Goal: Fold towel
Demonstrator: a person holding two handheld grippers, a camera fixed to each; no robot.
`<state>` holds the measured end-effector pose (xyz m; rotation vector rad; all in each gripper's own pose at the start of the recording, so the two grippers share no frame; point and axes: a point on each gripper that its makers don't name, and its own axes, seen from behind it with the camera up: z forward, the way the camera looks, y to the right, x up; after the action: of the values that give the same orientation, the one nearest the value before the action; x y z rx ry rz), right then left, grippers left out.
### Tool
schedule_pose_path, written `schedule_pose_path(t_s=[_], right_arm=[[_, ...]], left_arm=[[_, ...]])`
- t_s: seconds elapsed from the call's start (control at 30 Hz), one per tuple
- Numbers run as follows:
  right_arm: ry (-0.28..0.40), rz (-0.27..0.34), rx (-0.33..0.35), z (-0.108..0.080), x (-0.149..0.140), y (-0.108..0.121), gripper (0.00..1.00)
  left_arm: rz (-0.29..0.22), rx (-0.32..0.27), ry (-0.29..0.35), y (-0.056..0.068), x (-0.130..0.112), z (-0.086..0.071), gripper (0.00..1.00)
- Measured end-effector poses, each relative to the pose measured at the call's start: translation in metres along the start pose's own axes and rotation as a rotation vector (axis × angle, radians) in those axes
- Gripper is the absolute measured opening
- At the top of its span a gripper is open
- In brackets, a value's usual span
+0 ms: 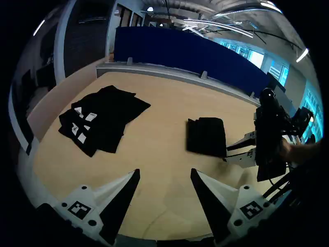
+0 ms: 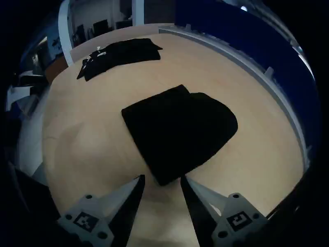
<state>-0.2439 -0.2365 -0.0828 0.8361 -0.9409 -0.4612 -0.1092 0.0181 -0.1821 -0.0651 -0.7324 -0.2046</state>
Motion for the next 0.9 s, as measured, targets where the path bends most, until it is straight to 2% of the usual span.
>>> schedule_pose_path(t_s=[0.27,0.7,0.9], right_arm=[[-0.002,0.037,-0.002,0.0057,-0.0034,0.0015,0.50],[-0.008,0.056,-0.001,0.0092,-0.0072,0.0019,0.26],[-0.010,0.051,-0.011,0.0077,-0.0083,0.0034,0.25]], left_arm=[[-0.008,0.002,0.002,-0.0018,0.0004,-0.0023,0.91],[-0.001,-0.003,0.002,0.0000,0.0034,-0.0004,0.91],[0.002,-0.006,0.002,0.0012,0.0040,0.0012,0.91]])
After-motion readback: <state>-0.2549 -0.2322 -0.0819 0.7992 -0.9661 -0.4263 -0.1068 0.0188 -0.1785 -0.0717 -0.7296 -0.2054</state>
